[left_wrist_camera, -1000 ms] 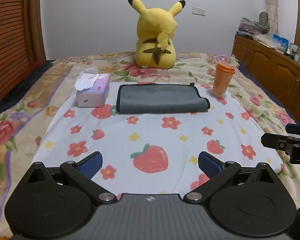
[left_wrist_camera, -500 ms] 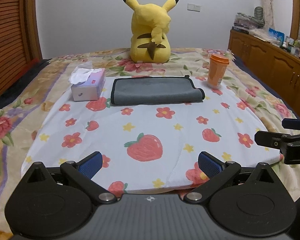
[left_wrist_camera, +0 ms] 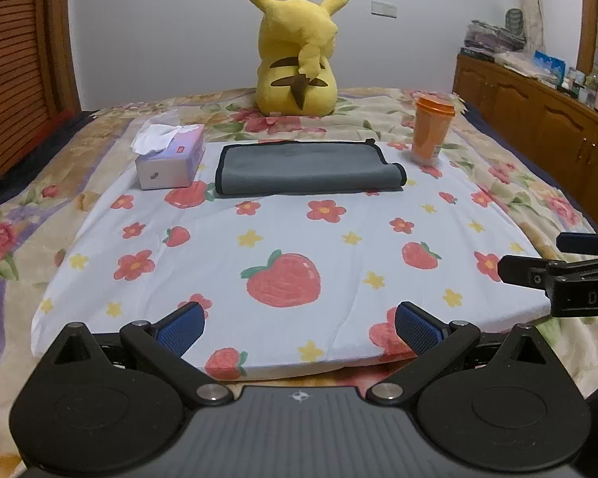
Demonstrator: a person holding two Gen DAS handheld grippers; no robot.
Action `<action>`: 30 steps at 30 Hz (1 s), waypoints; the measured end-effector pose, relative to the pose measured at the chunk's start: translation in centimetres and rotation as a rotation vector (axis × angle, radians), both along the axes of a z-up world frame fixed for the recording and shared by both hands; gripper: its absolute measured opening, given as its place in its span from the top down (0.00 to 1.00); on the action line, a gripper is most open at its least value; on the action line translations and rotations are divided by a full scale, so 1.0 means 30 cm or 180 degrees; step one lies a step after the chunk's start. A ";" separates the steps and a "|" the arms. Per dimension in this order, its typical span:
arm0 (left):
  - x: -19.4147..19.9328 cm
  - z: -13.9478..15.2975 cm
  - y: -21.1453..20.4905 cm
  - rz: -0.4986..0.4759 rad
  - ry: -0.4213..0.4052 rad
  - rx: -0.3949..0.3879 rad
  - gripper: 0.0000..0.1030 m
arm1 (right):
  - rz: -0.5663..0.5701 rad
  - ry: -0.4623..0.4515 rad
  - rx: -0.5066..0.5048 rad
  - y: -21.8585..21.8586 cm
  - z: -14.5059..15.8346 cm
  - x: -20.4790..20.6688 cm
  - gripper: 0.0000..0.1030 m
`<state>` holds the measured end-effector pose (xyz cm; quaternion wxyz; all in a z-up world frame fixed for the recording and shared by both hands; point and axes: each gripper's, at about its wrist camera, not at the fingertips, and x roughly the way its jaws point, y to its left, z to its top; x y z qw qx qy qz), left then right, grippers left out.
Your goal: Fold towel
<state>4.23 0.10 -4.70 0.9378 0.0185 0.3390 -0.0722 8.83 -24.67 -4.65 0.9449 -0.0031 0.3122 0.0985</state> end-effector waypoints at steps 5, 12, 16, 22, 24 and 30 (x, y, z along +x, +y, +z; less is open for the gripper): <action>0.001 0.005 0.008 0.0045 -0.0073 0.0006 0.00 | -0.0043 -0.0008 0.0041 -0.007 -0.005 0.004 0.00; -0.012 0.020 0.017 0.0084 -0.0192 -0.0001 0.00 | -0.0054 -0.0099 0.0030 -0.006 -0.001 -0.003 0.00; -0.022 0.031 0.017 0.0087 -0.0288 0.0018 0.00 | -0.0055 -0.0156 0.0035 -0.008 0.006 -0.007 0.00; -0.040 0.046 0.009 0.0045 -0.0417 0.0070 0.00 | -0.0068 -0.0235 0.0054 -0.012 0.014 -0.015 0.00; -0.042 0.048 0.007 0.0038 -0.0428 0.0076 0.00 | -0.0072 -0.0259 0.0057 -0.012 0.016 -0.017 0.00; -0.048 0.053 0.010 0.0058 -0.0477 0.0079 0.00 | -0.0096 -0.0332 0.0077 -0.021 0.023 -0.025 0.00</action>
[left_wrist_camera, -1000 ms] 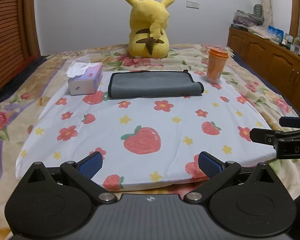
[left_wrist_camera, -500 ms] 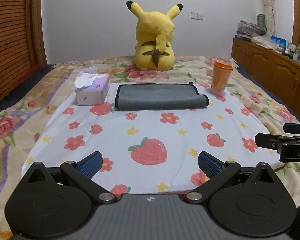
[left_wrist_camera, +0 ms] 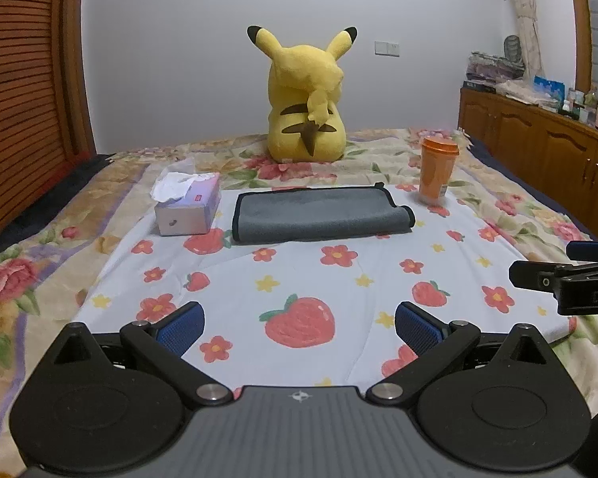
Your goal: Fold towel
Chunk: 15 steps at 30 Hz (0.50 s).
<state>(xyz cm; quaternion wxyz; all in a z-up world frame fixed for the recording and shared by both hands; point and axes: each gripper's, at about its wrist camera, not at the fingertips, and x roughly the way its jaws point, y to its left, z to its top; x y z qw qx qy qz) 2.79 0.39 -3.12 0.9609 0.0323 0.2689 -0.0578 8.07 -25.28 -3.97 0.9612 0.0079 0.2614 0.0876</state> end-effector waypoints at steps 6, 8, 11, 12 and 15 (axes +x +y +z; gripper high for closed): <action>-0.010 0.011 0.003 0.0017 -0.0100 0.0025 0.00 | -0.0014 -0.0065 0.0017 -0.008 0.005 -0.006 0.00; -0.013 0.014 0.001 0.0010 -0.0128 0.0037 0.00 | -0.0017 -0.0090 0.0021 -0.010 0.007 -0.008 0.00; -0.014 0.018 0.001 0.0006 -0.0153 0.0031 0.00 | -0.0027 -0.0127 0.0026 -0.013 0.011 -0.011 0.00; -0.015 0.020 0.003 0.0009 -0.0165 0.0027 0.00 | -0.0030 -0.0141 0.0028 -0.013 0.012 -0.012 0.00; -0.021 0.027 0.006 0.0016 -0.0217 0.0024 0.00 | -0.0037 -0.0179 0.0032 -0.014 0.015 -0.017 0.00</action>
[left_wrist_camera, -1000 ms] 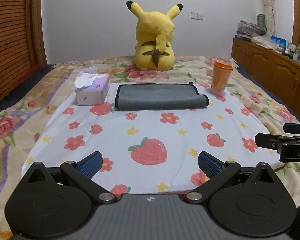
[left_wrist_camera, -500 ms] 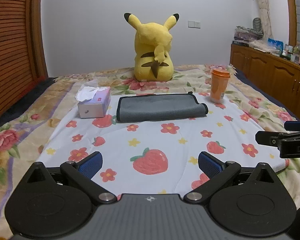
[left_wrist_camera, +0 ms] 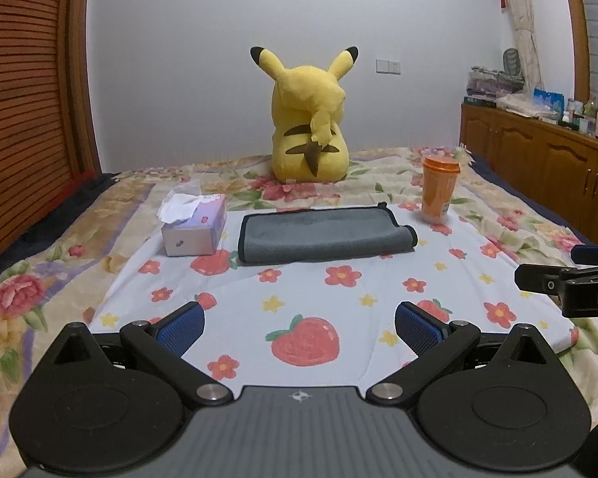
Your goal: Fold towel
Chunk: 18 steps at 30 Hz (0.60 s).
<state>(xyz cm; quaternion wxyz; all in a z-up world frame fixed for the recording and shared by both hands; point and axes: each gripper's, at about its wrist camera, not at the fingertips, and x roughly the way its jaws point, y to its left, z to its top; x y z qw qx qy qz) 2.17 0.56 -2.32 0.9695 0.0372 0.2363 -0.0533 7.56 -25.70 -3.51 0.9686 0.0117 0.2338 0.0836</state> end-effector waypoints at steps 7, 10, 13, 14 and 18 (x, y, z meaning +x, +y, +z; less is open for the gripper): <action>-0.008 0.012 0.005 0.0018 -0.0100 -0.0012 0.00 | -0.0012 -0.0107 0.0001 -0.004 0.008 -0.011 0.00; -0.012 0.017 0.011 0.0036 -0.0131 -0.0033 0.00 | -0.0022 -0.0172 -0.0017 -0.001 0.013 -0.018 0.00; -0.014 0.017 0.012 0.0053 -0.0144 -0.0020 0.00 | -0.0026 -0.0231 -0.0037 0.002 0.018 -0.025 0.00; -0.014 0.018 0.013 0.0059 -0.0146 -0.0018 0.00 | -0.0033 -0.0258 -0.0049 0.001 0.020 -0.029 0.00; -0.014 0.021 0.014 0.0070 -0.0158 -0.0015 0.00 | -0.0041 -0.0291 -0.0060 -0.002 0.023 -0.030 0.00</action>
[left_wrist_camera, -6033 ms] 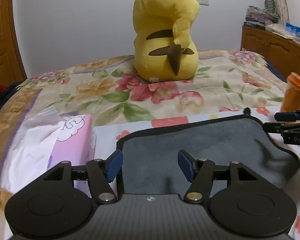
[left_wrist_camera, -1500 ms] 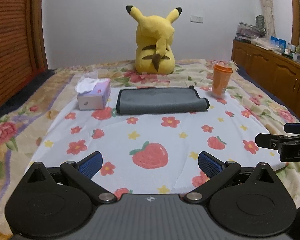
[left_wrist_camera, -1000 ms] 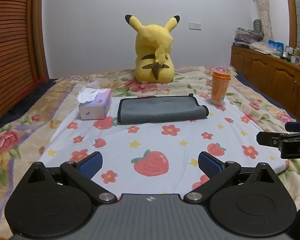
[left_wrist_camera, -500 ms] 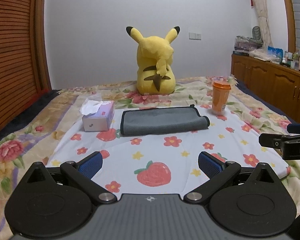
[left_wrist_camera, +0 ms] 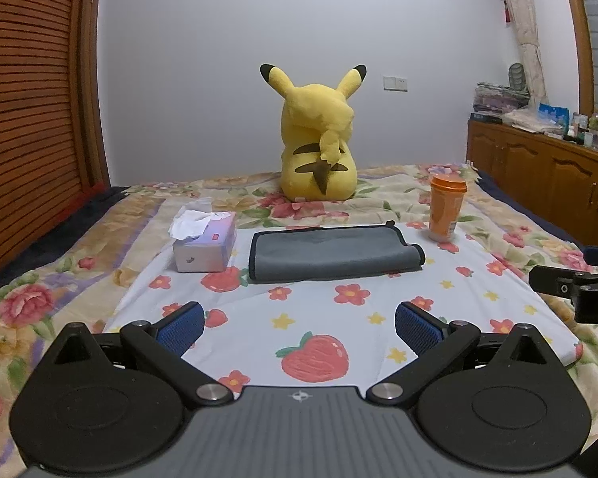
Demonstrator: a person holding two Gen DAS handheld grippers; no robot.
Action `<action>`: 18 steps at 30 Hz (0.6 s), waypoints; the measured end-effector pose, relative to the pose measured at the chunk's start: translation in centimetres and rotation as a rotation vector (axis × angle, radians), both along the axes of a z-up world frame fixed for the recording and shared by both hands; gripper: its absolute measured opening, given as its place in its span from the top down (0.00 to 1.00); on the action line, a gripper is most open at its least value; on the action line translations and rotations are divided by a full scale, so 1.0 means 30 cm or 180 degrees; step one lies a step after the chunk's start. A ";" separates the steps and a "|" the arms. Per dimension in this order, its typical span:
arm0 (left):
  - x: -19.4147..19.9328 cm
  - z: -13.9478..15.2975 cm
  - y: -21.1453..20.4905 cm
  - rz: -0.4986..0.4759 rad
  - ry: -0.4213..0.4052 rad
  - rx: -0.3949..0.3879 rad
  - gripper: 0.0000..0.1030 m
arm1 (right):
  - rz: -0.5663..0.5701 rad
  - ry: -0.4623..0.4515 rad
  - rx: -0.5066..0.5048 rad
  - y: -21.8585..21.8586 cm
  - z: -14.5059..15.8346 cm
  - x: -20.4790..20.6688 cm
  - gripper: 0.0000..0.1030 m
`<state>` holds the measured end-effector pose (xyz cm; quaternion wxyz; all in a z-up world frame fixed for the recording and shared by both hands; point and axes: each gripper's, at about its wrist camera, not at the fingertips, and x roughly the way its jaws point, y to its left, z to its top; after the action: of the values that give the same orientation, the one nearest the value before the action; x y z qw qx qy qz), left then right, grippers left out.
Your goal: Fold towel
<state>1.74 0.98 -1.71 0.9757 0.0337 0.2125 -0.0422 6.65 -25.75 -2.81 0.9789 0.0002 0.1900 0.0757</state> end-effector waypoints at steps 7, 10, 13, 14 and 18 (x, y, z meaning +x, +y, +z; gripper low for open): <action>0.000 0.000 0.003 0.0002 -0.0003 -0.0002 0.00 | -0.0006 0.0002 0.0008 0.000 0.001 -0.001 0.00; 0.000 0.000 0.003 0.0002 -0.0004 0.0002 0.00 | -0.0009 0.0003 0.0011 0.001 0.000 -0.001 0.00; 0.000 0.000 0.003 0.0003 -0.0003 0.0002 0.00 | -0.0013 0.0006 0.0015 0.002 -0.001 -0.002 0.00; -0.001 0.000 0.003 0.0002 -0.0006 0.0000 0.00 | -0.0013 0.0005 0.0017 0.002 -0.001 -0.002 0.00; 0.000 0.000 0.002 0.0005 -0.0006 0.0002 0.00 | -0.0009 0.0005 0.0012 0.002 -0.001 -0.001 0.00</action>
<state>1.74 1.06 -1.70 0.9759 0.0339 0.2116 -0.0413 6.61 -25.70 -2.84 0.9788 0.0024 0.1907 0.0746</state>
